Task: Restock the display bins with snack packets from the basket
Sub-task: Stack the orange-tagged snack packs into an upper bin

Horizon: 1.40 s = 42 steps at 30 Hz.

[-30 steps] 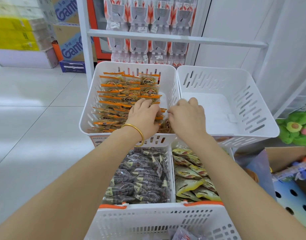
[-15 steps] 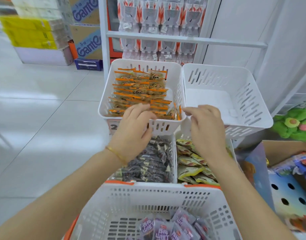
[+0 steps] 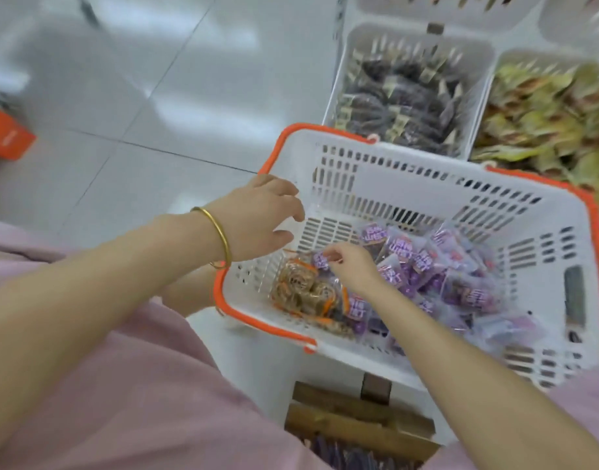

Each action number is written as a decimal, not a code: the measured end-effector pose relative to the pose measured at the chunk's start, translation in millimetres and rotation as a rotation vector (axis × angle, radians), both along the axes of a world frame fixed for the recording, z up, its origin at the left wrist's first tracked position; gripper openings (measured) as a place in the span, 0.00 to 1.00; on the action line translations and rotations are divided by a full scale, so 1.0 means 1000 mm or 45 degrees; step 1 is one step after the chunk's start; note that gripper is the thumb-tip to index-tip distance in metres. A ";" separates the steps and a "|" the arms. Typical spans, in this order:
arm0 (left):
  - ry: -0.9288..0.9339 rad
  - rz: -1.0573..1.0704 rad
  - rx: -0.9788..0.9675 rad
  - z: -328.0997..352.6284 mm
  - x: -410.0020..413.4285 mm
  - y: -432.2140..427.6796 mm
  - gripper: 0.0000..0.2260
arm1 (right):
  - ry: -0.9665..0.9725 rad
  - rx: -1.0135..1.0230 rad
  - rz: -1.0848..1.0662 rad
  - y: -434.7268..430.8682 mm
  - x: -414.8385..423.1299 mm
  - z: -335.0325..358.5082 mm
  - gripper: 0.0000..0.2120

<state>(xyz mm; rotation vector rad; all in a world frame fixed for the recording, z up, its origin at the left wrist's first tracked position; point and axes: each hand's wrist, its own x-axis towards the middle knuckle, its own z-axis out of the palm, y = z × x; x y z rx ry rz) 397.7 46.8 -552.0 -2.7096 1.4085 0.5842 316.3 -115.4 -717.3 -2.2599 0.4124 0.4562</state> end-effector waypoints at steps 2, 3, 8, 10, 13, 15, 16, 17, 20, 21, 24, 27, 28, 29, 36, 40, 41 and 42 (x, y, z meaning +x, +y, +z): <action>-0.013 0.004 0.034 -0.003 0.006 0.005 0.17 | 0.071 -0.098 0.138 0.011 0.011 -0.022 0.16; -0.031 0.002 0.033 -0.004 0.009 0.005 0.17 | 0.095 -0.136 0.214 0.016 0.017 -0.033 0.18; -0.061 -0.014 0.023 -0.008 0.020 0.004 0.17 | 0.141 -0.261 0.394 0.037 0.035 -0.076 0.27; -0.077 -0.034 0.020 -0.010 0.022 0.007 0.17 | 0.160 -0.343 0.343 0.041 0.035 -0.085 0.24; -0.075 -0.019 0.039 -0.011 0.024 0.010 0.17 | 0.127 -0.424 0.355 0.039 0.031 -0.079 0.14; -0.056 -0.021 0.052 -0.010 0.024 0.008 0.17 | 0.043 -0.278 0.266 0.031 0.027 -0.060 0.11; -0.037 -0.019 0.055 -0.010 0.023 0.006 0.17 | -0.005 -0.172 0.172 0.023 0.025 -0.046 0.10; -0.014 -0.007 0.058 -0.008 0.023 0.003 0.18 | -0.052 -0.060 0.067 0.013 0.024 -0.030 0.08; 0.072 0.057 0.045 -0.003 0.024 -0.011 0.21 | -0.092 0.395 -0.235 -0.025 0.017 0.027 0.06; 0.112 0.086 0.034 0.000 0.024 -0.017 0.24 | -0.110 0.562 -0.313 -0.036 0.012 0.046 0.03; 0.346 0.205 -0.082 0.010 0.020 -0.042 0.35 | -0.265 0.814 -0.399 -0.062 0.002 0.091 0.07; 0.504 0.246 -0.261 0.017 0.015 -0.074 0.36 | -0.439 0.895 -0.433 -0.077 -0.003 0.125 0.06; 0.509 0.242 -0.319 0.020 0.015 -0.084 0.32 | -0.483 0.901 -0.443 -0.084 -0.004 0.135 0.05; 0.508 0.230 -0.367 0.023 0.016 -0.093 0.29 | -0.513 0.900 -0.438 -0.091 -0.005 0.144 0.04; 0.692 0.082 -0.560 0.056 0.037 -0.146 0.15 | -0.357 0.709 -0.144 -0.160 0.001 0.216 0.18; 0.620 0.014 -0.640 0.092 0.062 -0.183 0.18 | -0.423 0.501 -0.143 -0.191 0.020 0.260 0.14; 0.562 0.007 -0.677 0.103 0.070 -0.195 0.20 | -0.472 0.446 -0.180 -0.199 0.026 0.273 0.13; 0.502 0.017 -0.744 0.113 0.079 -0.209 0.22 | -0.546 0.377 -0.240 -0.207 0.034 0.286 0.11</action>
